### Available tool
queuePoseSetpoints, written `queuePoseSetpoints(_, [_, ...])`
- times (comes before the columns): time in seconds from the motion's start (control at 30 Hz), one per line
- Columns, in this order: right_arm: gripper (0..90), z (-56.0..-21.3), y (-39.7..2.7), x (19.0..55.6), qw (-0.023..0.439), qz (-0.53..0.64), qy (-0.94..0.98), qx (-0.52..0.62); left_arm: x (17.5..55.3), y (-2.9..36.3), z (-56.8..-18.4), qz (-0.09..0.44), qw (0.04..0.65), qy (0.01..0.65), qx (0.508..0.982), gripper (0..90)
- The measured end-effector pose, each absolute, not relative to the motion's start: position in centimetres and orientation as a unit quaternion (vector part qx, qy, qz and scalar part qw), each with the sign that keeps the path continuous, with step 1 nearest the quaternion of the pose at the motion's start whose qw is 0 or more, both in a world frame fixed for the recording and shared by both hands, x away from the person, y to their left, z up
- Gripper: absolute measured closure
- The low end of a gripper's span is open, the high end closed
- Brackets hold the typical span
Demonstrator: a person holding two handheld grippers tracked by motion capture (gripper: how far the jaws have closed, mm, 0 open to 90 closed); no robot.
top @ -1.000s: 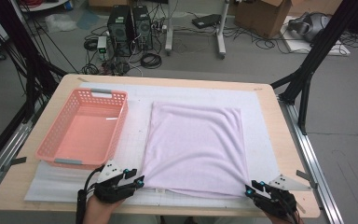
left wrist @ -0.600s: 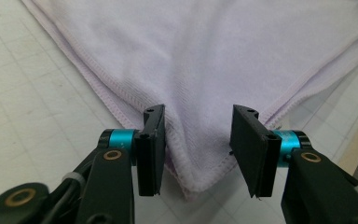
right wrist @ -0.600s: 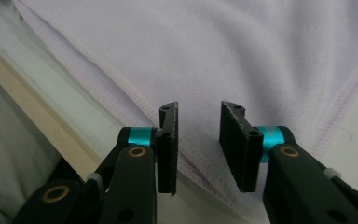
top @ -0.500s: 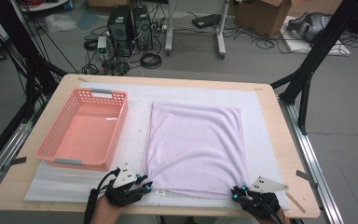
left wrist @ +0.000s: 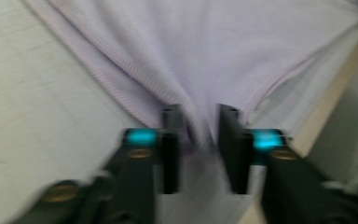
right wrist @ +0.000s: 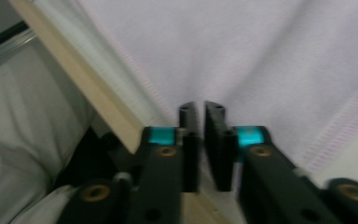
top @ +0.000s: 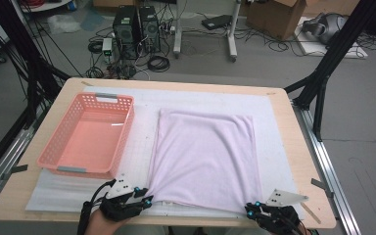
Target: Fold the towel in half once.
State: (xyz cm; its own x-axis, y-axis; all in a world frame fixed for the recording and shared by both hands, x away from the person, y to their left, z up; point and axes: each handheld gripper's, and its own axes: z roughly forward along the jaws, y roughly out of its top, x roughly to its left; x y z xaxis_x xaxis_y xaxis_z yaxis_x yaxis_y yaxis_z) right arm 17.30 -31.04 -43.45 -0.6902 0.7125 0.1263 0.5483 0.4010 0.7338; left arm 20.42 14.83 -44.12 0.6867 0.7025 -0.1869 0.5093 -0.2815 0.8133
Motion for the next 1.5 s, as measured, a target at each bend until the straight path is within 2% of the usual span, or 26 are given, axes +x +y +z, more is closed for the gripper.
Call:
queuePoseSetpoints(0.03, [71.0, -43.2, -31.6, 17.4, 0.110, 0.412, 0.816, 0.390, 20.5, 15.0, -44.0, 0.109, 0.469, 0.383, 0.788, 55.2])
queuePoseSetpoints(0.13, [67.8, -42.8, -33.0, 17.5, 0.144, 0.437, 0.776, 0.431, 20.8, 15.4, -43.7, 0.123, 0.485, 0.390, 0.773, 53.6])
queuePoseSetpoints(0.27, [68.4, -43.3, -34.5, 18.2, 0.187, 0.416, 0.737, 0.499, 21.4, 15.3, -43.8, 0.135, 0.488, 0.398, 0.765, 54.9])
queuePoseSetpoints(0.43, [71.0, -43.6, -34.2, 19.8, 0.197, 0.412, 0.722, 0.519, 22.0, 14.6, -43.9, 0.138, 0.490, 0.397, 0.764, 56.0])
queuePoseSetpoints(0.57, [65.6, -44.0, -32.7, 21.3, 0.200, 0.403, 0.733, 0.510, 22.5, 14.0, -43.9, 0.140, 0.490, 0.398, 0.763, 55.4])
queuePoseSetpoints(0.63, [66.8, -44.2, -32.2, 22.3, 0.215, 0.388, 0.737, 0.510, 22.8, 13.9, -43.9, 0.142, 0.490, 0.398, 0.763, 55.3])
queuePoseSetpoints(0.7, [67.3, -44.6, -32.2, 23.3, 0.208, 0.381, 0.736, 0.520, 23.3, 13.8, -43.9, 0.141, 0.489, 0.401, 0.762, 54.7])
queuePoseSetpoints(0.73, [70.3, -45.0, -32.4, 23.9, 0.197, 0.376, 0.740, 0.521, 23.5, 13.9, -43.9, 0.141, 0.488, 0.403, 0.761, 54.1])
queuePoseSetpoints(0.8, [83.4, -44.8, -32.7, 24.1, 0.205, 0.367, 0.750, 0.511, 24.0, 13.9, -43.8, 0.142, 0.490, 0.405, 0.759, 54.0])
queuePoseSetpoints(0.9, [86.0, -44.1, -33.6, 24.0, 0.206, 0.340, 0.756, 0.520, 24.9, 14.0, -43.7, 0.144, 0.489, 0.408, 0.758, 53.9])
queuePoseSetpoints(0.93, [85.2, -44.0, -33.9, 24.0, 0.203, 0.337, 0.757, 0.521, 25.2, 14.0, -43.6, 0.147, 0.487, 0.409, 0.757, 53.9])
queuePoseSetpoints(0.97, [79.6, -44.0, -34.1, 24.1, 0.188, 0.340, 0.757, 0.525, 25.6, 13.9, -43.6, 0.149, 0.486, 0.408, 0.758, 53.6])
queuePoseSetpoints(1.0, [71.2, -44.1, -34.2, 24.1, 0.170, 0.339, 0.759, 0.530, 26.0, 13.8, -43.5, 0.148, 0.486, 0.410, 0.758, 53.6])
queuePoseSetpoints(1.03, [63.1, -44.0, -34.4, 24.1, 0.176, 0.345, 0.758, 0.526, 26.3, 13.7, -43.4, 0.147, 0.486, 0.410, 0.758, 53.6])
queuePoseSetpoints(1.13, [60.2, -43.3, -34.8, 24.6, 0.190, 0.376, 0.744, 0.519, 27.4, 13.4, -43.4, 0.150, 0.479, 0.416, 0.758, 55.0])
queuePoseSetpoints(1.2, [60.0, -43.0, -34.9, 25.0, 0.197, 0.388, 0.738, 0.516, 28.2, 13.1, -43.5, 0.153, 0.471, 0.413, 0.765, 67.8])
queuePoseSetpoints(1.23, [60.0, -42.9, -34.8, 25.2, 0.198, 0.390, 0.737, 0.515, 28.6, 13.1, -43.6, 0.154, 0.464, 0.414, 0.768, 69.7])
queuePoseSetpoints(1.33, [60.0, -43.2, -34.5, 26.1, 0.193, 0.385, 0.748, 0.505, 29.9, 12.8, -43.8, 0.158, 0.457, 0.421, 0.768, 69.4])
queuePoseSetpoints(1.5, [60.0, -43.5, -34.1, 27.2, 0.190, 0.384, 0.755, 0.496, 32.0, 11.9, -44.3, 0.185, 0.433, 0.430, 0.770, 62.8])
